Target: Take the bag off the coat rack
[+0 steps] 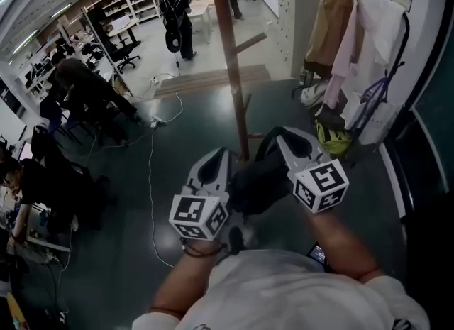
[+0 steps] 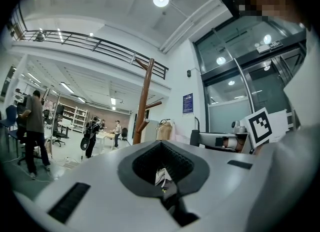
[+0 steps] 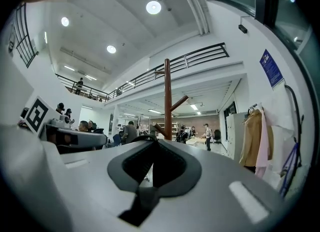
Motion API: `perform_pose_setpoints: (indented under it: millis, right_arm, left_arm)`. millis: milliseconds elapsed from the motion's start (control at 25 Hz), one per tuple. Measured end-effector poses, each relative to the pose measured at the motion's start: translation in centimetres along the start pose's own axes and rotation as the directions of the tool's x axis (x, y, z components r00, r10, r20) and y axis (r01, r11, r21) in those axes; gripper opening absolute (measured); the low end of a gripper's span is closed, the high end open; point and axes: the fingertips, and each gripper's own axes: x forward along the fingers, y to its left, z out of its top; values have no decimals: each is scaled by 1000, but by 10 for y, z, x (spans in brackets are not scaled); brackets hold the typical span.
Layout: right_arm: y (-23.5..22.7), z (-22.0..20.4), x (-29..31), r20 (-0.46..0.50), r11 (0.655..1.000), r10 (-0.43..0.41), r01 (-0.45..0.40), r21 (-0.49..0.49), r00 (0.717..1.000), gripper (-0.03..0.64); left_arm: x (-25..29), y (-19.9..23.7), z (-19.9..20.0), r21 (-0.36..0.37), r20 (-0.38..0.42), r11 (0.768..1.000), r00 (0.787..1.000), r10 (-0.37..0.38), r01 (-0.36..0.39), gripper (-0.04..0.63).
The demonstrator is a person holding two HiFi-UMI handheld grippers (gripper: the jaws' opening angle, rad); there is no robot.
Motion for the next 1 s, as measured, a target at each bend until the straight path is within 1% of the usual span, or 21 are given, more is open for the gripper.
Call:
perform_pose_setpoints:
  millis: [200, 480, 600, 760, 1000]
  right_arm:
    - [5, -24, -29, -30, 1000, -9, 9, 15, 1000, 21]
    - [9, -40, -60, -27, 999, -35, 36, 33, 999, 21]
    - [6, -50, -67, -26, 998, -39, 40, 49, 999, 21]
    - [6, -59, -72, -35, 996, -51, 53, 65, 998, 21]
    - [4, -61, -74, -39, 996, -62, 65, 69, 997, 21]
  left_arm:
    - [-17, -7, -22, -18, -17, 1000, 1000, 16, -17, 6]
    - [-32, -13, -33, 14, -15, 1000, 1000, 28, -27, 6]
    - [-30, -18, -41, 43, -10, 999, 1000, 20, -20, 6]
    - [-32, -23, -48, 29, -14, 1000, 1000, 11, -11, 6]
    - [-33, -23, -46, 30, -11, 999, 1000, 13, -13, 6]
